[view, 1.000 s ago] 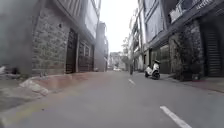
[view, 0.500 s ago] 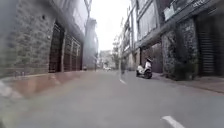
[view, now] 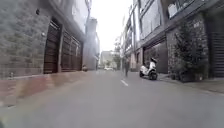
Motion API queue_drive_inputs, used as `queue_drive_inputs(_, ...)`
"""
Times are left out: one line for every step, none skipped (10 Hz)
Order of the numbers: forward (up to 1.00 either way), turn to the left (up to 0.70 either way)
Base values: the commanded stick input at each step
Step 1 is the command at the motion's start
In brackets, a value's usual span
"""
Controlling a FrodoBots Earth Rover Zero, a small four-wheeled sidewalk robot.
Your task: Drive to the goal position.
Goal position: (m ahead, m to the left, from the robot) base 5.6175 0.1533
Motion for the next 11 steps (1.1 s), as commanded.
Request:
queue_drive_inputs(1.00,0.00)
queue_drive_inputs(1.00,0.00)
queue_drive_inputs(1.00,0.00)
queue_drive_inputs(1.00,0.00)
queue_drive_inputs(1.00,0.00)
queue_drive_inputs(1.00,0.00)
queue_drive_inputs(1.00,0.00)
queue_drive_inputs(1.00,0.00)
queue_drive_inputs(1.00,0.00)
queue_drive_inputs(1.00,0.00)
queue_drive_inputs(1.00,0.00)
